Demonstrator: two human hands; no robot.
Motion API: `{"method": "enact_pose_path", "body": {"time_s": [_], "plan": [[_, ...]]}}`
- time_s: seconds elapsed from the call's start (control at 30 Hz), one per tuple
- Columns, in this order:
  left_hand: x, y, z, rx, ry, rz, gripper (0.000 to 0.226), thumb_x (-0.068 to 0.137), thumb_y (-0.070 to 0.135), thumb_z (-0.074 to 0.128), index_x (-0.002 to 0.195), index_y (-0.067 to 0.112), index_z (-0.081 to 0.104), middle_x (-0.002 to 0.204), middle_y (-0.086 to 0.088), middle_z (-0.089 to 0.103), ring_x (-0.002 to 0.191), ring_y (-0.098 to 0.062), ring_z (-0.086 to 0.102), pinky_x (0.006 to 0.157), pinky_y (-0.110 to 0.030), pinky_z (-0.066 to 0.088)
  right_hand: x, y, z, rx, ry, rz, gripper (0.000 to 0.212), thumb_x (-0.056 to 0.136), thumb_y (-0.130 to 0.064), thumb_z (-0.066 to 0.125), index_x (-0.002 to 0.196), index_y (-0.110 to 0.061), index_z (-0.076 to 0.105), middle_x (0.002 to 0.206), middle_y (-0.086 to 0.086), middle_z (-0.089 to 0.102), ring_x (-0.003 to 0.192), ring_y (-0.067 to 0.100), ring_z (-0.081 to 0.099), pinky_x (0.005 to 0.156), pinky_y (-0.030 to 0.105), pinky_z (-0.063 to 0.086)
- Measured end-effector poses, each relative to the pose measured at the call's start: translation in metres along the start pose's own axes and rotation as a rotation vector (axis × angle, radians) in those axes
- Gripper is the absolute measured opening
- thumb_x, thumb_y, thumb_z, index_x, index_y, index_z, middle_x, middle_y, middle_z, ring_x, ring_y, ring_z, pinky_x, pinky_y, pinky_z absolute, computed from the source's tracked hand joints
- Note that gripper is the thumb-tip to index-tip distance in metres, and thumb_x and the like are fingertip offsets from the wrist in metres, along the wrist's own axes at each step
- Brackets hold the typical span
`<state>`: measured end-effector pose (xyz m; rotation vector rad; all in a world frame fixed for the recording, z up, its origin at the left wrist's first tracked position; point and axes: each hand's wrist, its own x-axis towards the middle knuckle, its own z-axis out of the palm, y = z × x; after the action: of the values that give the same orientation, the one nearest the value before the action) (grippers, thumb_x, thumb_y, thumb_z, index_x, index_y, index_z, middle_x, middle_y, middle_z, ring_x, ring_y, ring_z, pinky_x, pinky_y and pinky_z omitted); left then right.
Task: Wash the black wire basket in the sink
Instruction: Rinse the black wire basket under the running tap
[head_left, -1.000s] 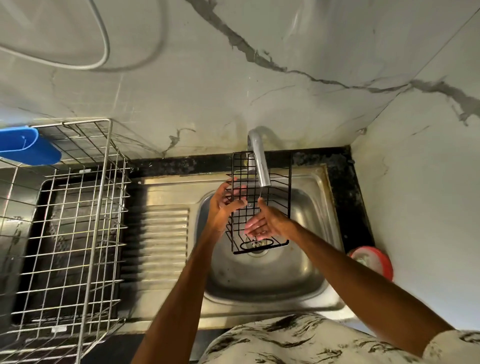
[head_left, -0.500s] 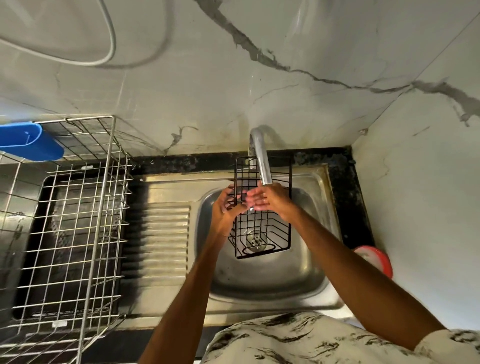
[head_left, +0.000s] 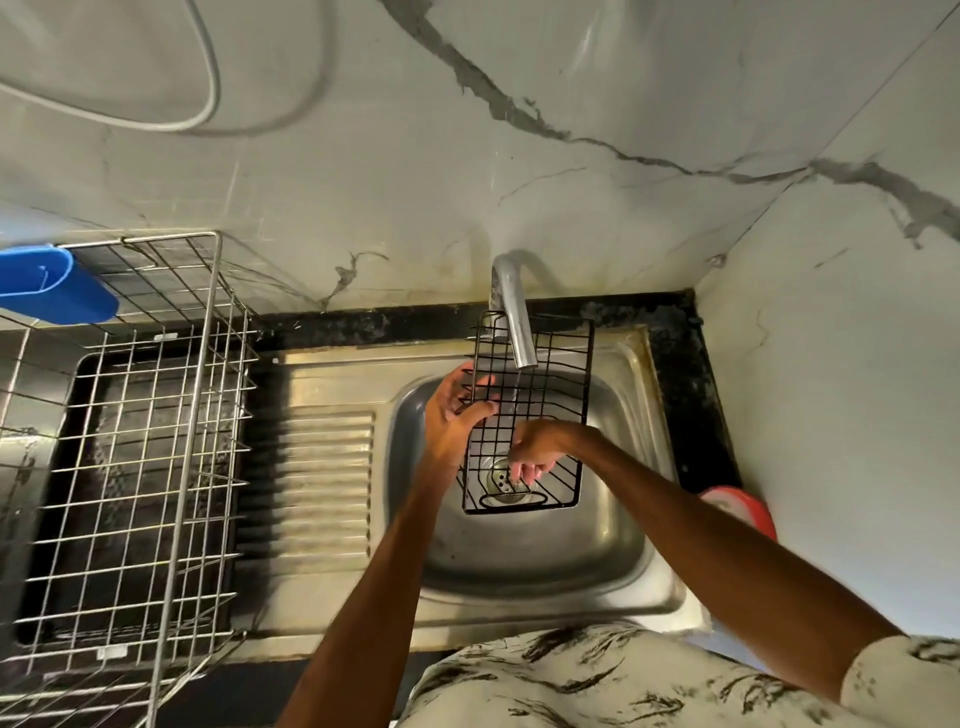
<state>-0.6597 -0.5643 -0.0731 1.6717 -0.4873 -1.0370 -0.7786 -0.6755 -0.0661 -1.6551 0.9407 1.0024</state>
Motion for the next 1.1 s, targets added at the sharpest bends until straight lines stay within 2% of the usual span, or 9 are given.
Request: {"method": "enact_pose_path", "body": {"time_s": [0.2, 0.3, 0.4, 0.47, 0.57, 0.77, 0.83, 0.93, 1.1], "plan": [[-0.009, -0.001, -0.004, 0.002, -0.004, -0.031, 0.070, 0.080, 0.024, 0.079, 0.145, 0.022, 0.054, 0.133, -0.001, 0.069, 0.121, -0.026, 0.067, 0.104, -0.063, 0.051, 0.005, -0.005, 0.000, -0.120, 0.057, -0.024, 0.021, 0.101, -0.011, 0.055, 0.109, 0.000, 0.071, 0.106, 0.015, 0.075, 0.096, 0.021, 0.074, 0.088, 0.033, 0.059], [-0.012, -0.008, -0.005, 0.041, 0.007, -0.033, 0.067, 0.080, 0.028, 0.079, 0.143, 0.027, 0.055, 0.127, 0.002, 0.071, 0.119, -0.024, 0.067, 0.101, -0.064, 0.052, -0.004, -0.003, -0.015, -0.201, 0.429, -0.163, 0.015, 0.097, -0.016, 0.057, 0.090, -0.009, 0.068, 0.083, 0.005, 0.071, 0.078, 0.018, 0.070, 0.076, 0.029, 0.056], [-0.016, -0.017, -0.008, 0.059, 0.021, -0.086, 0.067, 0.073, 0.040, 0.082, 0.135, 0.046, 0.058, 0.126, 0.000, 0.070, 0.117, -0.022, 0.067, 0.100, -0.060, 0.054, -0.011, 0.001, -0.030, -0.018, 0.685, -0.361, 0.017, 0.097, -0.018, 0.058, 0.098, -0.007, 0.071, 0.094, 0.012, 0.073, 0.078, 0.023, 0.068, 0.073, 0.036, 0.057], [-0.019, -0.023, -0.008, 0.078, 0.030, -0.136, 0.067, 0.068, 0.049, 0.085, 0.128, 0.059, 0.056, 0.133, 0.002, 0.065, 0.121, -0.019, 0.064, 0.102, -0.058, 0.053, -0.016, 0.000, -0.034, 0.262, 0.680, -0.426, 0.019, 0.098, -0.017, 0.060, 0.107, -0.007, 0.072, 0.097, 0.019, 0.074, 0.076, 0.028, 0.071, 0.072, 0.044, 0.060], [-0.024, -0.022, -0.005, 0.077, 0.054, -0.153, 0.080, 0.065, 0.055, 0.083, 0.139, 0.046, 0.053, 0.133, 0.004, 0.063, 0.120, -0.015, 0.062, 0.101, -0.055, 0.054, -0.030, -0.002, -0.029, 0.594, 0.536, -0.440, 0.024, 0.100, -0.003, 0.053, 0.120, -0.003, 0.066, 0.108, 0.014, 0.073, 0.096, 0.020, 0.073, 0.085, 0.030, 0.061], [-0.038, 0.000, -0.009, -0.005, 0.173, -0.304, 0.082, 0.061, 0.052, 0.085, 0.134, 0.023, 0.061, 0.126, 0.000, 0.068, 0.115, -0.021, 0.064, 0.104, -0.048, 0.050, -0.051, 0.018, -0.004, 0.383, 0.714, -0.454, 0.027, 0.092, 0.007, 0.061, 0.116, 0.000, 0.070, 0.106, 0.014, 0.074, 0.097, 0.021, 0.073, 0.091, 0.038, 0.059], [-0.048, 0.011, -0.013, 0.012, 0.186, -0.332, 0.054, 0.070, 0.039, 0.085, 0.119, 0.025, 0.065, 0.118, 0.001, 0.069, 0.113, -0.022, 0.063, 0.103, -0.045, 0.046, -0.059, 0.025, 0.005, 0.333, 0.768, -0.460, 0.025, 0.090, 0.006, 0.065, 0.112, -0.001, 0.072, 0.103, 0.011, 0.075, 0.093, 0.019, 0.072, 0.088, 0.027, 0.058], [-0.059, 0.018, -0.022, 0.034, 0.182, -0.348, 0.080, 0.060, 0.047, 0.087, 0.130, 0.021, 0.058, 0.121, -0.001, 0.065, 0.113, -0.023, 0.061, 0.106, -0.052, 0.047, -0.064, 0.036, 0.021, 0.324, 0.814, -0.457, 0.021, 0.090, 0.001, 0.068, 0.110, -0.004, 0.074, 0.104, 0.007, 0.075, 0.092, 0.014, 0.069, 0.078, 0.010, 0.051], [-0.075, 0.026, -0.035, 0.142, 0.186, -0.271, 0.084, 0.068, 0.046, 0.092, 0.130, 0.015, 0.046, 0.122, -0.001, 0.059, 0.112, -0.021, 0.057, 0.103, -0.047, 0.049, -0.066, 0.045, 0.037, 0.465, 0.764, -0.421, 0.018, 0.092, -0.003, 0.067, 0.104, -0.014, 0.075, 0.098, 0.003, 0.075, 0.086, 0.016, 0.072, 0.071, 0.027, 0.061]]}}
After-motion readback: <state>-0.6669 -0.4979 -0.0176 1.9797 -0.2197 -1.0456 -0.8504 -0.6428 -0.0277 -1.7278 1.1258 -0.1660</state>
